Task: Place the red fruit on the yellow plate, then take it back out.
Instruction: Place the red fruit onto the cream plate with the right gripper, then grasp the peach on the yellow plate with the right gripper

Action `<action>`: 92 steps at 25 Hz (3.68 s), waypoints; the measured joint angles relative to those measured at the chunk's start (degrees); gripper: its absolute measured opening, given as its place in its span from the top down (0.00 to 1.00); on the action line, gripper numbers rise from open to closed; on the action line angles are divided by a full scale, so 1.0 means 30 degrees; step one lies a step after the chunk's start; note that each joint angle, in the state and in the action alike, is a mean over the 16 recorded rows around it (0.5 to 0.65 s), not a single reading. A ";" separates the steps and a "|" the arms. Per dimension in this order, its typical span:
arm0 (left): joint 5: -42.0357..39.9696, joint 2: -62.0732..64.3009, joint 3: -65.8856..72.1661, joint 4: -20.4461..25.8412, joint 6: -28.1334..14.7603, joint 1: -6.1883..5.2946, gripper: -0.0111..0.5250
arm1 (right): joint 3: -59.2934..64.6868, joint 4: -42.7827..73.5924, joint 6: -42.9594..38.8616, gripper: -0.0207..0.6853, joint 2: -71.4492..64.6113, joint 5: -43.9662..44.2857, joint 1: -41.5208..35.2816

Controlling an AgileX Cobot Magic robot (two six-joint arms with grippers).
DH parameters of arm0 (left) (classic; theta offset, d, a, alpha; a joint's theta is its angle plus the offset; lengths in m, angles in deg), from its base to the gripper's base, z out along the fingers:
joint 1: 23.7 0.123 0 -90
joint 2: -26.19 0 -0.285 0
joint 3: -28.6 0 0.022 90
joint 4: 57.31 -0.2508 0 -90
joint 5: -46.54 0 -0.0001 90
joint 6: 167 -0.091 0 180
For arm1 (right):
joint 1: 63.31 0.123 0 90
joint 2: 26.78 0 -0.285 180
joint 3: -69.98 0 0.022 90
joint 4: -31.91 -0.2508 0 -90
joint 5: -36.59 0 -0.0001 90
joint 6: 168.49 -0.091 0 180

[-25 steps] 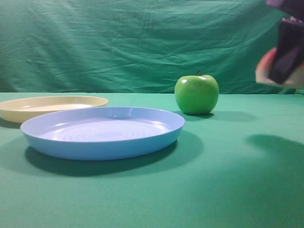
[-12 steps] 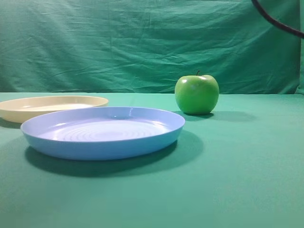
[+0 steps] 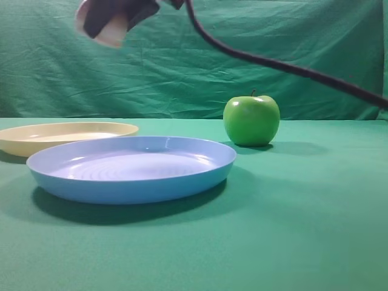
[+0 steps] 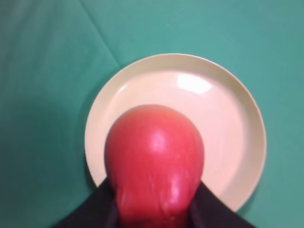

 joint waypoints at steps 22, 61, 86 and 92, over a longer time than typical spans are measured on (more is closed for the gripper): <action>0.0000 0.0000 0.0000 0.0000 0.0000 0.0000 0.98 | -0.1642 -0.0354 0.0937 0.20 -0.2156 -0.0742 0.0092; 0.0000 0.0000 0.0000 0.0000 0.0000 0.0000 0.98 | 0.6959 0.3651 -0.7813 0.97 1.6195 0.9228 -0.2820; 0.0000 0.0000 0.0000 0.0000 0.0000 0.0000 0.98 | 1.6338 0.5847 -0.8166 0.97 3.0096 0.3664 -1.0554; 0.0000 0.0000 0.0000 0.0000 0.0000 0.0000 0.98 | 2.1198 0.5874 -0.8160 0.97 3.3987 0.0703 -1.2309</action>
